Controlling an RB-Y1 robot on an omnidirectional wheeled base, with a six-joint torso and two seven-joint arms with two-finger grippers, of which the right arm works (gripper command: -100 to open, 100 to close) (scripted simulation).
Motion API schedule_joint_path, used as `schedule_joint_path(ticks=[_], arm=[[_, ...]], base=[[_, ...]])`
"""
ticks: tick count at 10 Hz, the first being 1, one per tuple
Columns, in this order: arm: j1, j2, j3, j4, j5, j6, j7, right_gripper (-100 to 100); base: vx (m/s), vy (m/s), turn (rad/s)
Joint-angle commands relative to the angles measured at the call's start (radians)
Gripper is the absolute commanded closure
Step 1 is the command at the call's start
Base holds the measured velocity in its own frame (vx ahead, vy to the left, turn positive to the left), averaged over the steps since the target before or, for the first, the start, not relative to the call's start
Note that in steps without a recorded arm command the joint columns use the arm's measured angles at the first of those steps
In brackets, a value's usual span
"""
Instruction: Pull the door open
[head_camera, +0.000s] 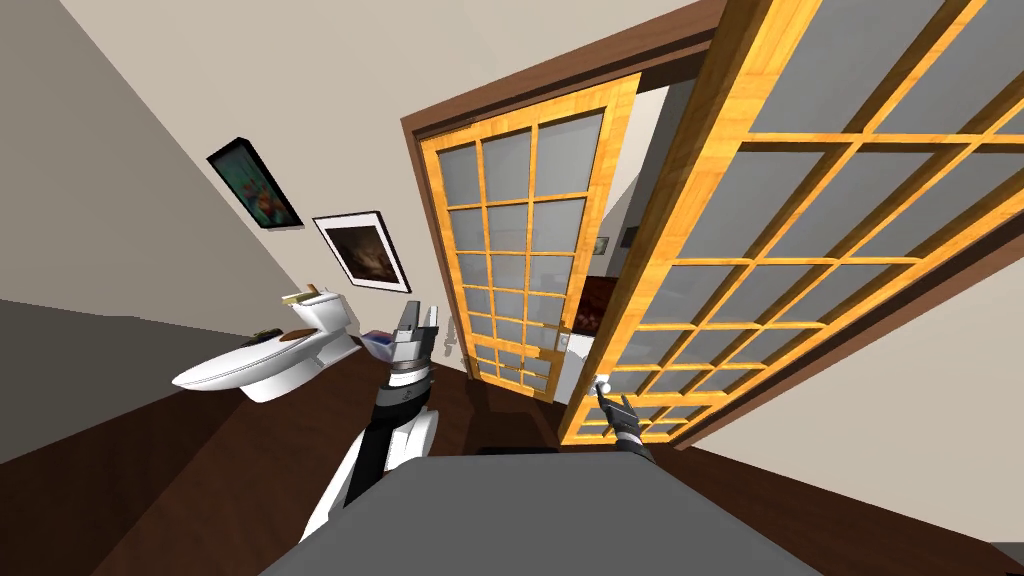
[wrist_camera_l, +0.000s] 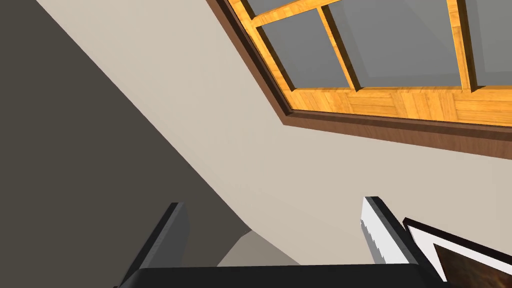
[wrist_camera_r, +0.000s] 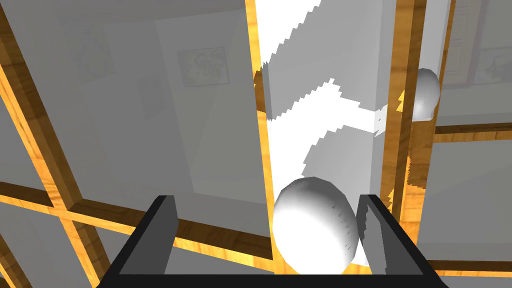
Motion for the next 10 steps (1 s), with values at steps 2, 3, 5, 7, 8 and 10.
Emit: schedule_joint_path(ticks=[2,3,5,7,8,10], arm=[[0.033,-0.007,0.003,-0.018,-0.022,0.016,-0.02,100],[0.044,-0.016,0.019,-0.02,-0.045,0.01,-0.044,100],[0.059,-0.03,0.042,-0.023,-0.081,0.001,-0.081,100],[0.075,-0.043,0.066,-0.026,-0.116,-0.008,-0.117,100],[0.08,-0.048,0.076,-0.027,-0.129,-0.012,-0.132,100],[0.088,-0.058,0.098,-0.031,-0.158,-0.02,-0.162,100]], base=[[-0.066,0.004,0.001],[-0.069,0.016,-0.007],[-0.095,0.027,0.009],[-0.084,0.02,-0.005],[-0.065,0.021,0.009],[-0.052,0.016,0.015]])
